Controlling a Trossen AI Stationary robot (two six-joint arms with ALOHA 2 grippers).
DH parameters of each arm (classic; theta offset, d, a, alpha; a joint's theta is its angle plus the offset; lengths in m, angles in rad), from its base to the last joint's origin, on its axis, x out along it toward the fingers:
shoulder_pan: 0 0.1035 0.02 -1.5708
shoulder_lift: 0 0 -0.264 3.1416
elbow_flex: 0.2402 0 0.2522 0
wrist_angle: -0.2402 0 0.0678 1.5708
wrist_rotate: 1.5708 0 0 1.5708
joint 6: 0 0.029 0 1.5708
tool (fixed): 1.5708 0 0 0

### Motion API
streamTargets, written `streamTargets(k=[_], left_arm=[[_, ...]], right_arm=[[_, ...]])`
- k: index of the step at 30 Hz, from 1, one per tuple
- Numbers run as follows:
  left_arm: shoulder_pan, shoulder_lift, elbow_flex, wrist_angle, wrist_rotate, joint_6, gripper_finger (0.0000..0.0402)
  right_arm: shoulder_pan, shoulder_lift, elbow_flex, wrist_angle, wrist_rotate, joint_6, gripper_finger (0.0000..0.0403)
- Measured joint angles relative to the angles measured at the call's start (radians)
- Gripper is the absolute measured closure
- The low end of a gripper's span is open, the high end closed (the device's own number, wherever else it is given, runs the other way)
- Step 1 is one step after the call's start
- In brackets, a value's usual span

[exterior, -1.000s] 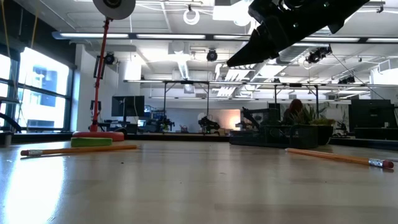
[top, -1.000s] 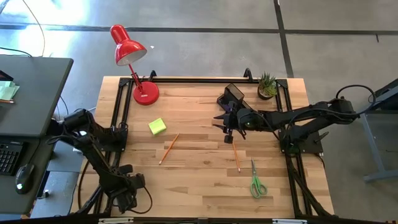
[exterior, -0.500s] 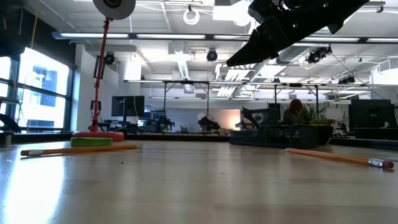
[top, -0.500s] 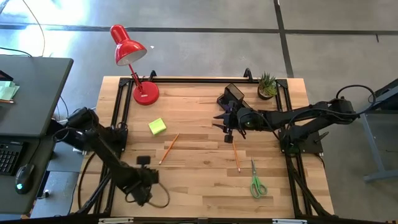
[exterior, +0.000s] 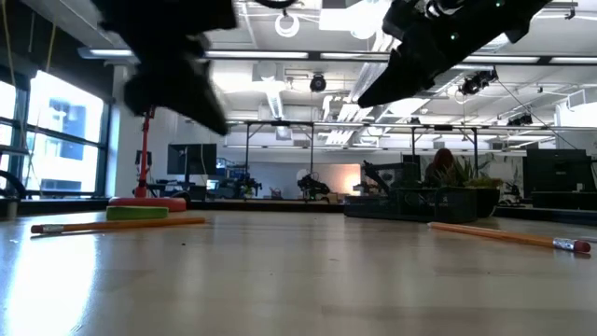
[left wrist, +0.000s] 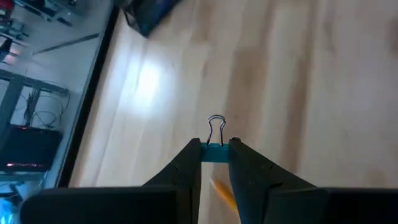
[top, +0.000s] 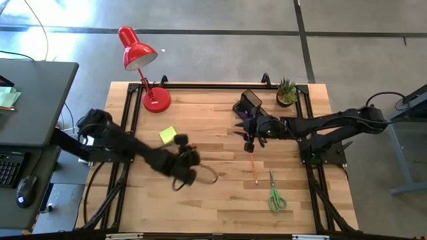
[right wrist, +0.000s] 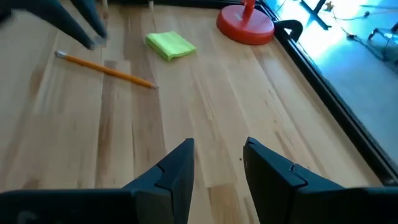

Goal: Pick and place office supplies into organizer
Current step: Put the blue binder clip into the black desk organizer

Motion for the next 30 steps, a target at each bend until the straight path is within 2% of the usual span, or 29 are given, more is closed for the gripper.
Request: streamTargets(k=[3, 8, 12, 14, 20, 26, 28, 30], left_arm=[[0.104, 0.0, 0.0, 0.169, 0.076, 0.157, 0.0346], [0.243, 0.0, 0.0, 0.441, 0.296, 0.392, 0.0346], [0.324, 0.0, 0.0, 0.614, 0.477, 0.517, 0.0346], [0.363, 0.0, 0.0, 0.691, 0.526, 0.557, 0.0346], [0.496, 0.013, 0.0, 0.867, 0.555, 0.632, 0.0346], [0.635, 0.106, -0.001, 1.088, 0.791, 0.568, 0.0346], [0.661, 0.156, 0.008, 1.191, 0.82, 0.525, 0.0346], [0.684, 0.195, 0.022, 1.227, 0.836, 0.482, 0.0346]], right_arm=[[0.009, -0.05, 0.0, -0.071, 0.004, 0.046, 0.0274], [0.031, -0.131, -0.004, -0.227, 0.02, 0.165, 0.0274], [0.071, -0.182, -0.065, -0.219, 0.011, 0.216, 0.0274], [0.091, -0.203, -0.096, -0.199, 0.025, 0.257, 0.0274], [0.147, -0.261, -0.2, -0.075, 0.097, 0.339, 0.0274], [0.186, -0.262, -0.251, 0.046, 0.108, 0.354, 0.0274], [0.199, -0.262, -0.264, 0.074, 0.107, 0.356, 0.0274], [0.21, -0.262, -0.268, 0.079, 0.107, 0.364, 0.0274]])
